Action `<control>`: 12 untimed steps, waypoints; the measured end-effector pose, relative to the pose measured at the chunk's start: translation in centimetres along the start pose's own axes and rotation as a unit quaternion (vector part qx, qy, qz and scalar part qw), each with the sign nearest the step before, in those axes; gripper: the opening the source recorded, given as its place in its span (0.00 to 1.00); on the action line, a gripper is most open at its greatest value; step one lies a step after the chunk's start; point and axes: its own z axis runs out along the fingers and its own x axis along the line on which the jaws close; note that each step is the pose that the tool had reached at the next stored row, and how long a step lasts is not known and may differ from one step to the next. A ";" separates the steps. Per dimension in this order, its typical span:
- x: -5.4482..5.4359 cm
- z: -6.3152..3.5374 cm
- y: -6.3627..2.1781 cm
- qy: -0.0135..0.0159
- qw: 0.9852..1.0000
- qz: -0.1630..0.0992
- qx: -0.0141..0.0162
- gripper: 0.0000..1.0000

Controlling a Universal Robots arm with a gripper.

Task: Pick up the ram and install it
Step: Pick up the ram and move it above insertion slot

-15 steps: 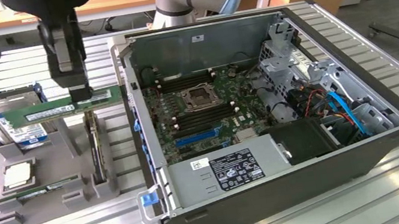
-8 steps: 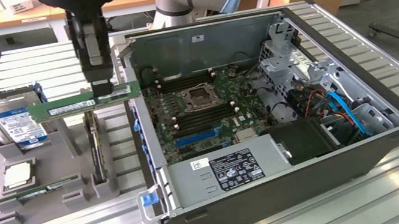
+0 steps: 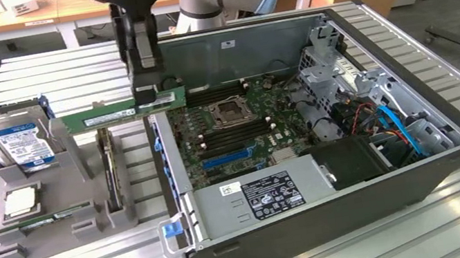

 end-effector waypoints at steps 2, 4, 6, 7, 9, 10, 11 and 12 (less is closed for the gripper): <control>0.0 -0.05 -0.73 0.000 1.000 0.000 0.000 0.11; 0.0 -0.10 -1.50 0.000 1.000 0.000 0.000 0.11; 0.0 -0.15 -2.25 0.000 1.000 0.000 0.000 0.11; 0.1 -0.17 -2.63 0.000 1.000 0.000 0.000 0.11; 0.1 -0.23 -3.41 0.000 1.000 0.000 0.000 0.11; 0.1 -0.25 -3.78 0.000 1.000 0.000 0.000 0.11; 0.1 -0.28 -4.17 0.000 1.000 0.000 0.000 0.11; 0.1 -0.31 -4.54 0.000 1.000 0.000 0.000 0.11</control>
